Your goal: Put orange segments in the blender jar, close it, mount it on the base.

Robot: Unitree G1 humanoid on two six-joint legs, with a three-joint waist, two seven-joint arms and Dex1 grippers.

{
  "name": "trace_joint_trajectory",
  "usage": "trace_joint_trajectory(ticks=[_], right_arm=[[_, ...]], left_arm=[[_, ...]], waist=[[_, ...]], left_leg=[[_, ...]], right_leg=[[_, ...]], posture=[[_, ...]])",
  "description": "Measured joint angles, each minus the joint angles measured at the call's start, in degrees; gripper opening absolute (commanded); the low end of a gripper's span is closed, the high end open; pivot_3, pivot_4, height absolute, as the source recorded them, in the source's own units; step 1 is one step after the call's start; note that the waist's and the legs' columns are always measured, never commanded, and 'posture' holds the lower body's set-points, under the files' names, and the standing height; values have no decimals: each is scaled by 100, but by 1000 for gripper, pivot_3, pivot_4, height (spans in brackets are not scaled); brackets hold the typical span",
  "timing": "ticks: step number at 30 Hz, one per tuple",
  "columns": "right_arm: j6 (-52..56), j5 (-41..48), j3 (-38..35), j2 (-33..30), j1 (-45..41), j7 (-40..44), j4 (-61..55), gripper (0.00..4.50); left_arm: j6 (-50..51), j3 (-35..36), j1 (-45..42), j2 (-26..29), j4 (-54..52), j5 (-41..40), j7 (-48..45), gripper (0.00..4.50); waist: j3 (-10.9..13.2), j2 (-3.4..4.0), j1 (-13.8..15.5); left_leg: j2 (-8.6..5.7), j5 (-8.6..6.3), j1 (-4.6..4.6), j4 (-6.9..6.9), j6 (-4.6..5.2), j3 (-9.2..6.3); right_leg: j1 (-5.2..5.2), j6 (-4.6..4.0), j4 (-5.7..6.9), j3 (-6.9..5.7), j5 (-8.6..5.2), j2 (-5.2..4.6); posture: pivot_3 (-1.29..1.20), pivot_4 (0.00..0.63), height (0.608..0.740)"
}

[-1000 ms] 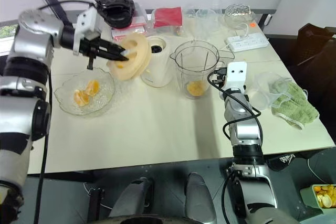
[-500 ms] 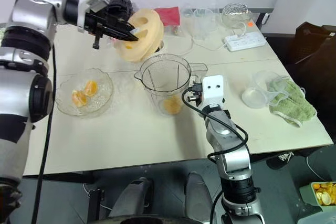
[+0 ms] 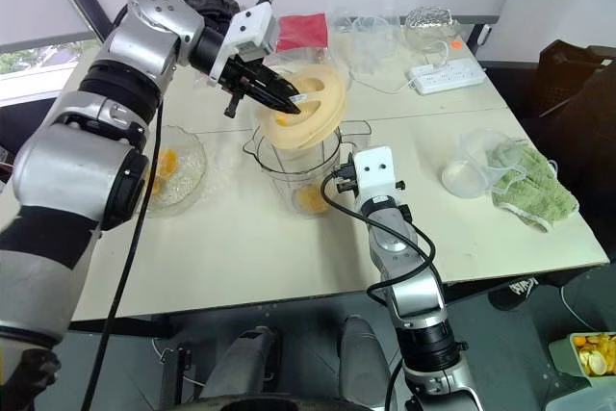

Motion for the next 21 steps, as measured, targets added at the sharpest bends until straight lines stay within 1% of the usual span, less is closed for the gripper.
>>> trace_joint_trajectory(ticks=[6, 13, 21], right_arm=[[-193, -80, 2, 108, 49, -74, 115, 973], [-449, -90, -20, 173, 177, -199, 221, 973], [-888, -189, 38, 365, 158, -332, 534, 973]], left_arm=[[76, -1101, -91, -21, -238, -487, 0, 239], [331, -2060, -191, 66, -515, -1211, -1, 239], [783, -3517, -251, 722, -1273, -2191, 36, 239]], waist=[[-2, 0, 2], [-2, 0, -1], [-1, 0, -39]], left_leg=[[0, 0, 11, 3, 0, -1], [0, 0, 13, 4, 0, -2], [1, 0, 15, 3, 0, -4]], right_leg=[[12, 0, -1, 1, -1, 0], [16, -1, -1, 1, -1, 0], [16, -2, 0, 3, -2, 2]], posture=[[0, 150, 740], [0, 150, 740], [0, 150, 740]])
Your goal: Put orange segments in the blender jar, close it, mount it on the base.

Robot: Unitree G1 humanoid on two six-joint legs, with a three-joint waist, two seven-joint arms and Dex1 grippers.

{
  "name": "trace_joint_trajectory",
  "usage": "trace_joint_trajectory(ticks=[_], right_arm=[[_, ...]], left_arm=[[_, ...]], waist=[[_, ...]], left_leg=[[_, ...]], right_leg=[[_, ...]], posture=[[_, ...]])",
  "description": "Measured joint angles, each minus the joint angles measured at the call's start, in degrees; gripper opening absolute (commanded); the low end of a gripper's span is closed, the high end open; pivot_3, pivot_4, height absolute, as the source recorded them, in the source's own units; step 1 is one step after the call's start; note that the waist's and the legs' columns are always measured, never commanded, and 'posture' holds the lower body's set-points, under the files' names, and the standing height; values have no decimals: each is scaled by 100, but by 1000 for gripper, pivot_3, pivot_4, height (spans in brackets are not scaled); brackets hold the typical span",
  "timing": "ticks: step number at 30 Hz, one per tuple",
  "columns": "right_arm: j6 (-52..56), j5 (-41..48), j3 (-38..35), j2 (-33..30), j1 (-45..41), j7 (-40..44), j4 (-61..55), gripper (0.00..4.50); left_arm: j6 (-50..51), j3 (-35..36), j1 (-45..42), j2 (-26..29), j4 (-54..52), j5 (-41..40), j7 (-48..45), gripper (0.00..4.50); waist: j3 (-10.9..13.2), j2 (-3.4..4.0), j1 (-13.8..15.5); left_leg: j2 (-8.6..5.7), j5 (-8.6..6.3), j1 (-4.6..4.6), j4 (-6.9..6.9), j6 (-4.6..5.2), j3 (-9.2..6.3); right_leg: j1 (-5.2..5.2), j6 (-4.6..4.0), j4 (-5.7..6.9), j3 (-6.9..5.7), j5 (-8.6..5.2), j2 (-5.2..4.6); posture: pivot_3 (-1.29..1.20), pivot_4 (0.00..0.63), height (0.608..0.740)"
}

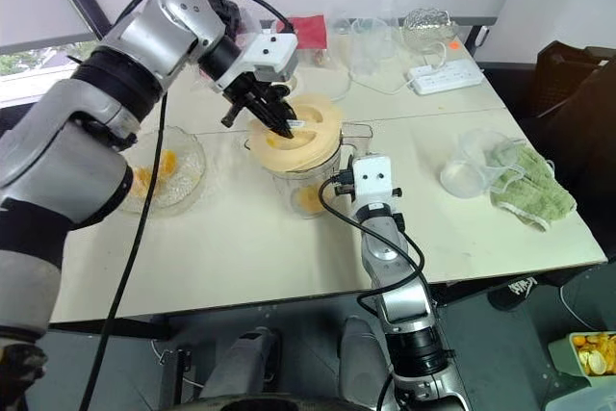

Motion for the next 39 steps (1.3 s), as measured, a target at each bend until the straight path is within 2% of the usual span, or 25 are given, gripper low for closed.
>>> trace_joint_trajectory(ticks=[7, 15, 22, 31, 39], right_arm=[[-247, -109, 26, 115, -124, -39, 282, 973], [-300, -134, 19, 166, -131, -59, 362, 973], [-375, -135, -11, 238, 85, -147, 336, 973], [-415, -193, -22, 290, 56, -282, 414, 973], [-578, -245, -21, 290, -125, -291, 667, 973]], left_arm=[[5, -435, -100, 78, -52, -156, 58, 239], [-214, -422, -100, -128, 253, 130, 77, 239], [31, -50, -103, -549, 487, 796, -38, 239], [1055, 861, -103, -855, 606, 1861, 0, 239], [1841, 1257, -181, -976, 553, 2576, 20, 239]], waist=[[0, 0, -33], [0, 3, -33], [-9, -9, -19], [-11, -8, -10], [-11, -8, -15]], left_leg=[[13, 0, 7, -2, 0, 1], [19, 0, 20, -5, 1, 2], [20, -1, 75, -15, 2, 4], [19, -1, 78, -13, 2, 1], [19, -1, 81, -13, 2, 0]], right_leg=[[0, -7, 0, 6, -2, 19], [6, -16, 0, 8, -6, 27], [62, -14, -4, 10, -38, 27], [68, -8, -3, 9, -37, 27], [69, -2, -2, 9, -33, 27]], posture=[[0, 150, 740], [0, 150, 740], [0, 150, 740], [0, 150, 740], [0, 150, 740]])
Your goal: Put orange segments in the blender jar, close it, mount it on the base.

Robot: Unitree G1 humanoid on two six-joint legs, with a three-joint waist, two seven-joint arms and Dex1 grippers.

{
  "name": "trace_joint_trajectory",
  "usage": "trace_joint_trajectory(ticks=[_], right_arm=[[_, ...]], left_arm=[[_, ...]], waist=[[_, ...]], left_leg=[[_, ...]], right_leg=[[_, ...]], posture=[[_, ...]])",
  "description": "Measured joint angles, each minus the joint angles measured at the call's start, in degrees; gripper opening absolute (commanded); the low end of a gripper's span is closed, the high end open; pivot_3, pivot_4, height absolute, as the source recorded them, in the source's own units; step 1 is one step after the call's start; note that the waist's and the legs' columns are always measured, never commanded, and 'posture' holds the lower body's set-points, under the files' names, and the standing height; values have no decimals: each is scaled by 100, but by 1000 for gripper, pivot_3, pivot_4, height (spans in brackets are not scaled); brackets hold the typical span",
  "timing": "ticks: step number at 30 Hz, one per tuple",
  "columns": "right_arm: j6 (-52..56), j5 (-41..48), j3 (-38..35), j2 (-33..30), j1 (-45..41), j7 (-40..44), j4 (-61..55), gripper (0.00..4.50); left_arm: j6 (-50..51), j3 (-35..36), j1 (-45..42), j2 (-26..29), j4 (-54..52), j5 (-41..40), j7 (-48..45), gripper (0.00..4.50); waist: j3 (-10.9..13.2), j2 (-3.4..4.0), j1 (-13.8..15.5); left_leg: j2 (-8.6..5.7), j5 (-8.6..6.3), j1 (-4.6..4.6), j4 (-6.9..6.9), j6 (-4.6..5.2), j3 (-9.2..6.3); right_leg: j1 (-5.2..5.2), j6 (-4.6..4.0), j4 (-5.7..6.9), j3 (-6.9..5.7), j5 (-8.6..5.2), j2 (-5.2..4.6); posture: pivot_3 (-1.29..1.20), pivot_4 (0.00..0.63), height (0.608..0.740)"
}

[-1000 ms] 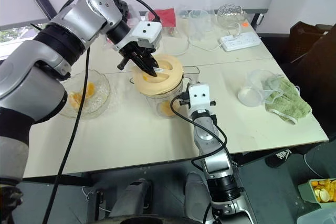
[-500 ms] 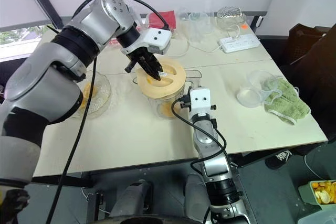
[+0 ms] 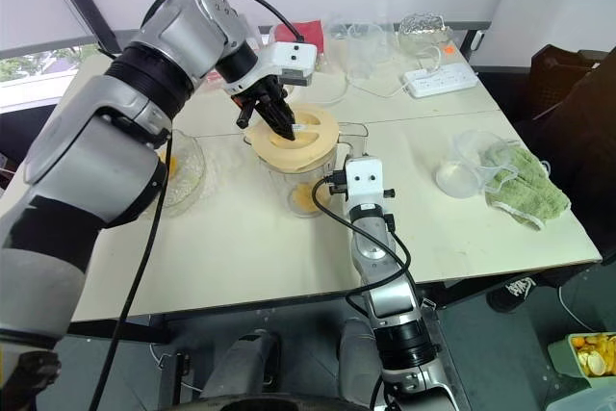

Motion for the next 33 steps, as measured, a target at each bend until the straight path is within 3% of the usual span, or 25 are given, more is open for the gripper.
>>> trace_joint_trajectory(ticks=[14, 24, 28, 31, 32, 33], right_arm=[[-316, -207, 2, -87, -86, -14, 249, 973], [-348, -214, -5, -120, -110, -19, 290, 973], [-358, -214, -11, -126, -67, -31, 274, 956], [-359, -215, -11, -140, -48, -37, 243, 956], [-359, -220, -16, -145, -49, -47, 240, 956], [-359, -222, -19, -155, -45, -50, 236, 956]], left_arm=[[1581, 408, -151, -303, -58, 656, 31, 239], [1756, 470, -146, -318, -147, 732, 28, 239], [1670, 563, -142, -255, -237, 853, 118, 2163], [1669, 632, -141, -155, -339, 882, 83, 3844], [1670, 654, -139, -142, -407, 884, 49, 4247], [1673, 675, -137, -132, -454, 886, 39, 4247]], waist=[[3, 0, 3], [4, 0, 13], [7, 1, 19], [7, 1, 37], [7, 1, 53], [7, 1, 61]], left_leg=[[-1, 0, -5, -3, 0, 0], [-1, 0, -9, -5, 0, 0], [-1, 0, -13, -7, 0, 0], [-1, 0, -13, -8, -1, 0], [-2, 0, -13, -8, 0, 0], [-2, 0, -14, -8, -1, 0]], right_leg=[[-3, 6, -2, 0, -3, -1], [-7, 7, -3, 0, -3, -2], [-12, 7, -5, 0, -3, -2], [-12, 9, -5, 0, -5, -3], [-11, 9, -6, 0, -5, -4], [-11, 9, -6, 0, -5, -4]], posture=[[0, 150, 740], [0, 150, 740], [0, 150, 740], [0, 150, 740], [0, 150, 740], [0, 150, 740]])
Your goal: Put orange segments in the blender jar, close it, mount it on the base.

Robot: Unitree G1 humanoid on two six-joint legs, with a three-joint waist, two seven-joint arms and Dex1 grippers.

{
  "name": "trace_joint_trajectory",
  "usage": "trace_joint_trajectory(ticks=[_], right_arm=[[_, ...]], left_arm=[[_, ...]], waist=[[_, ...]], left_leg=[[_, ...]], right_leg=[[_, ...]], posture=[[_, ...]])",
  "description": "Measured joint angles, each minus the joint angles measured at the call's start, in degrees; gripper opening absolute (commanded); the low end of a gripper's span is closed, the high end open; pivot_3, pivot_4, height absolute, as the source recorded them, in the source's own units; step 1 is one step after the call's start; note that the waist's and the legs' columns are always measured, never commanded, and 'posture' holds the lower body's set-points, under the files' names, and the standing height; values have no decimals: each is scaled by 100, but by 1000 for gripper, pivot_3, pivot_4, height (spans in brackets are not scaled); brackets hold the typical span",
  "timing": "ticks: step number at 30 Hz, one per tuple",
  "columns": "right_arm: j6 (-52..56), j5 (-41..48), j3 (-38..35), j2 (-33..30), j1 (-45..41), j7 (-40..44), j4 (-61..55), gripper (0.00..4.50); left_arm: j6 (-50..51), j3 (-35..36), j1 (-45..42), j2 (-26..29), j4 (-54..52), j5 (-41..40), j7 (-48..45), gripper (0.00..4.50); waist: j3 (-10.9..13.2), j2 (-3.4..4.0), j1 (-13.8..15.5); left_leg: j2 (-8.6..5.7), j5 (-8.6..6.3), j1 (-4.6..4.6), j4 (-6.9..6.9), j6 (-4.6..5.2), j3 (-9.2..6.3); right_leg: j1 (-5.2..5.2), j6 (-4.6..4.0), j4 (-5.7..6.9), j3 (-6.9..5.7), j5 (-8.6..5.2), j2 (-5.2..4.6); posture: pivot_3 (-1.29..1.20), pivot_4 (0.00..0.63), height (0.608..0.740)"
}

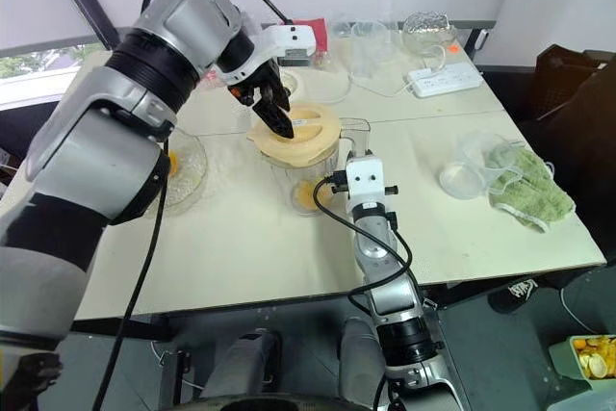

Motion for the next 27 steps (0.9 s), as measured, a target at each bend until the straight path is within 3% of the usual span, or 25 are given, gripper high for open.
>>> trace_joint_trajectory(ticks=[7, 12, 16, 20, 27], right_arm=[[0, 0, -1, -55, 64, 3, -62, 956], [9, 0, -3, -121, 155, 24, -205, 956], [71, 6, -11, -157, 219, 123, -353, 956], [148, 66, -173, -296, 333, 273, -584, 956], [410, 476, -951, -544, 402, 530, -971, 956]], left_arm=[[322, 538, -11, -2, -283, -151, 78, 4247], [661, 1478, -261, -59, -343, -637, 635, 4247], [648, 2271, -136, 210, -1018, -1141, 1070, 4247], [953, 2886, 917, 639, -2076, -1502, 1630, 4247], [1535, 3692, 4016, 1322, -5140, -1950, 2728, 4247]], waist=[[0, 0, 33], [0, 0, 77], [-2, 8, 66], [-5, 20, 74], [0, 18, 85]], left_leg=[[0, 0, 0, 0, 0, 0], [-1, 0, -3, -1, -1, 0], [-1, -1, 3, -10, -1, 1], [-1, 0, 5, -8, -2, -1], [1, 3, -26, -11, -11, 0]], right_leg=[[0, 1, 0, 0, -1, 0], [-1, 4, -4, -1, -3, -2], [-3, 6, -2, 0, -4, -5], [-3, 3, 5, 0, -2, -5], [-40, -28, 7, 3, 18, -8]], posture=[[0, 150, 740], [0, 150, 740], [0, 150, 740], [0, 150, 740], [0, 150, 740]])
